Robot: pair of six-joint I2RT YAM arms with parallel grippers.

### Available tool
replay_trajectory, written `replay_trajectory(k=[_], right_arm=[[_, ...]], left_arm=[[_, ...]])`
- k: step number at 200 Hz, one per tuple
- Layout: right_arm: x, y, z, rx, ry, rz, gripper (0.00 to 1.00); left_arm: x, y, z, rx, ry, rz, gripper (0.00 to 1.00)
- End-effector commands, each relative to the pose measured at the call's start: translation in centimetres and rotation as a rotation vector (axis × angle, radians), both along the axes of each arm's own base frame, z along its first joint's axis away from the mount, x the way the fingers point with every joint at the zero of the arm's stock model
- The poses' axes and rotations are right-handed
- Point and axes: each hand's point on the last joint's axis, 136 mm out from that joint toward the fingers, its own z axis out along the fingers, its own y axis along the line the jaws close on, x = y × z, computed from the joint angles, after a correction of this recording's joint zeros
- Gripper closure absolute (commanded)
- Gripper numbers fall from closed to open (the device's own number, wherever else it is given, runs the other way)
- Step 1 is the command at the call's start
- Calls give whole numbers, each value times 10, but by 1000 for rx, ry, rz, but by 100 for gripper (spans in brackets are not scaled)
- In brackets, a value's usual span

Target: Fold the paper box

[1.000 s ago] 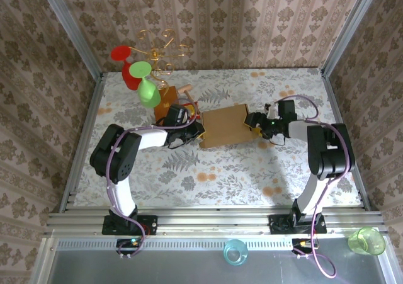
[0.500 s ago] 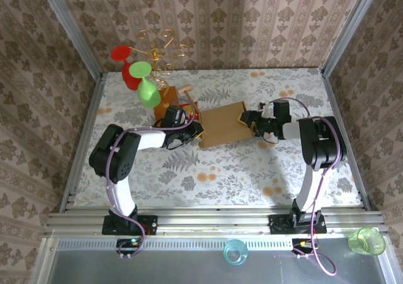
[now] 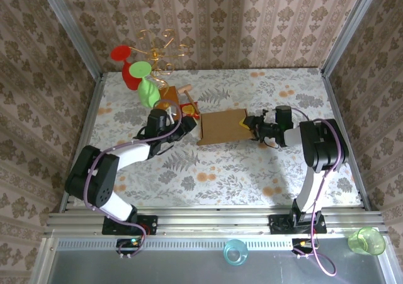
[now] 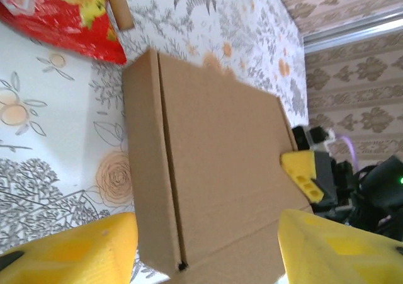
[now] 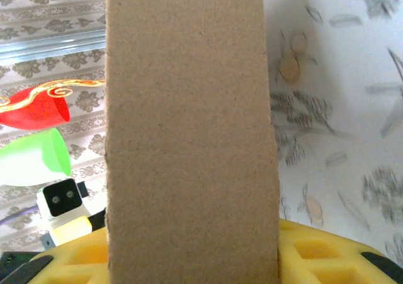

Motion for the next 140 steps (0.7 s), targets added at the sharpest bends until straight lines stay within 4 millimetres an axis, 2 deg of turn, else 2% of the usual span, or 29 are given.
replay_trajectory(k=[1, 16, 70, 76, 108, 140], right_arm=[[-16, 2, 15, 71, 100, -14, 57], [-26, 0, 19, 95, 164, -25, 57], [-69, -2, 31, 125, 338, -37, 58], [-73, -2, 32, 134, 352, -42, 58], [-89, -1, 39, 167, 416, -68, 59], [-94, 0, 55, 185, 447, -70, 60]], left_arm=[[-2, 8, -6, -62, 46, 35, 37], [-4, 9, -10, -98, 84, 59, 31], [-12, 6, -21, -210, 196, 128, 31], [-21, -2, -22, -205, 207, 115, 31], [-37, -2, -24, -178, 249, 196, 30], [-47, 3, -27, -194, 346, 298, 27]])
